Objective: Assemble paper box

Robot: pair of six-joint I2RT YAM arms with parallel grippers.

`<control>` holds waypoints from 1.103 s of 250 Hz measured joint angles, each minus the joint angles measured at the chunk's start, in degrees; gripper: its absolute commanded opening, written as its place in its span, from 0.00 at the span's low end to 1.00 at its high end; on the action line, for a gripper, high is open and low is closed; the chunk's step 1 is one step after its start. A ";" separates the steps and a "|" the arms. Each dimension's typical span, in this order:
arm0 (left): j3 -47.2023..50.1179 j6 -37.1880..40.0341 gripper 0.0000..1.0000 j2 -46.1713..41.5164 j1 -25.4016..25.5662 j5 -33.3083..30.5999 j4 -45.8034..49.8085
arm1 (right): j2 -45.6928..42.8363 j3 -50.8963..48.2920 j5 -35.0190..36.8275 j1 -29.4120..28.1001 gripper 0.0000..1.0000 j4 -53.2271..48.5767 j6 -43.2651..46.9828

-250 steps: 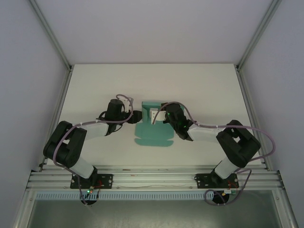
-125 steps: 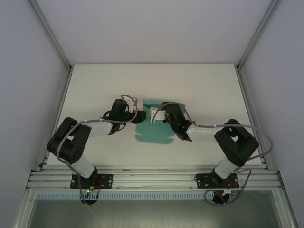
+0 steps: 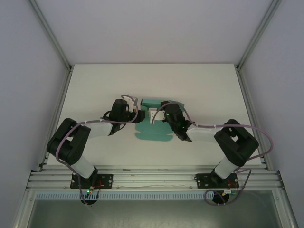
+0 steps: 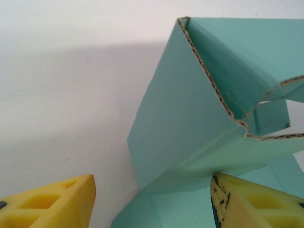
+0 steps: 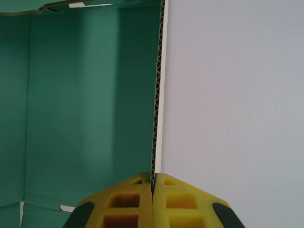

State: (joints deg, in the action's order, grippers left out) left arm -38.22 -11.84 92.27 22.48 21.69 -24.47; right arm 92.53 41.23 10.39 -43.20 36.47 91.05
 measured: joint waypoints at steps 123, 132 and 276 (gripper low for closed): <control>0.04 0.39 0.65 3.91 2.29 -6.32 -4.37 | 1.86 0.35 2.32 -2.25 0.00 -2.51 2.91; 0.39 0.39 0.66 3.89 2.36 -7.08 -4.98 | 2.23 0.59 2.75 -2.25 0.00 -2.51 3.13; -2.05 2.56 0.42 8.76 2.40 -8.26 -10.91 | 2.89 3.04 2.36 -2.91 0.00 -5.97 1.31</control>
State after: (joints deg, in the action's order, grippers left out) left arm -40.27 -9.28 101.03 24.88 13.43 -35.38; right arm 95.42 44.27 12.75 -46.11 30.50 92.36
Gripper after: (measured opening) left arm 0.477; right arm 0.046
